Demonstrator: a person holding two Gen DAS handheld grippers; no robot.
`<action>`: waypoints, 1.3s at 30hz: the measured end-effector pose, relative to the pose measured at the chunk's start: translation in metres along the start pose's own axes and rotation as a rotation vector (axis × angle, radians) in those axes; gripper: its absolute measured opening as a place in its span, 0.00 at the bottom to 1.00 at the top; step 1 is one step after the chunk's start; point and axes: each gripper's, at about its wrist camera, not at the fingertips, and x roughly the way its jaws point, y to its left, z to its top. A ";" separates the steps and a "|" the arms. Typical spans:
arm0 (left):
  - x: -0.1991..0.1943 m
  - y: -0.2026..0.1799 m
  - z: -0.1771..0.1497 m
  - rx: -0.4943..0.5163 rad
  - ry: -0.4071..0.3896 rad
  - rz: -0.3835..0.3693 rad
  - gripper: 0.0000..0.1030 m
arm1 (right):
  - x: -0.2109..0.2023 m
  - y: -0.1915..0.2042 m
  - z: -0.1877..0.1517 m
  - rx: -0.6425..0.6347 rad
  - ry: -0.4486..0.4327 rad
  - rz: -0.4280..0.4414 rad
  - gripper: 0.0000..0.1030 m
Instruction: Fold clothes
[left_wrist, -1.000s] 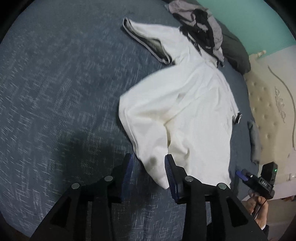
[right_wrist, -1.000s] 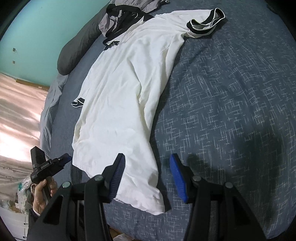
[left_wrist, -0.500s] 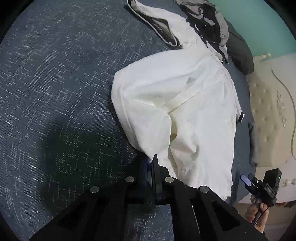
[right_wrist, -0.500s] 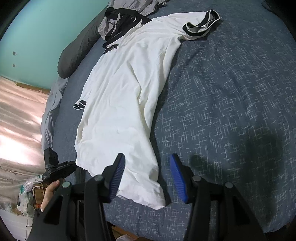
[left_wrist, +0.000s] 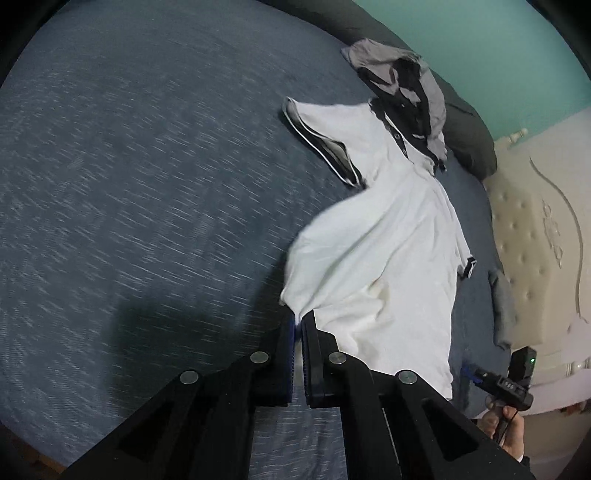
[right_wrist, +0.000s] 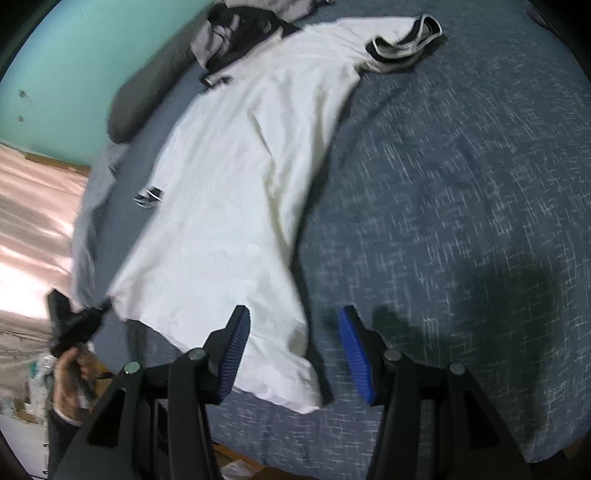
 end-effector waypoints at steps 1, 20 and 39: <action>-0.001 0.001 0.001 0.000 0.001 0.004 0.03 | 0.004 0.000 0.000 -0.001 0.014 -0.017 0.50; 0.015 0.006 -0.005 -0.004 0.042 0.021 0.03 | 0.039 0.027 -0.006 -0.113 0.133 -0.041 0.15; 0.016 0.004 -0.005 -0.007 0.054 0.012 0.03 | 0.051 0.126 -0.008 -0.264 0.195 0.261 0.14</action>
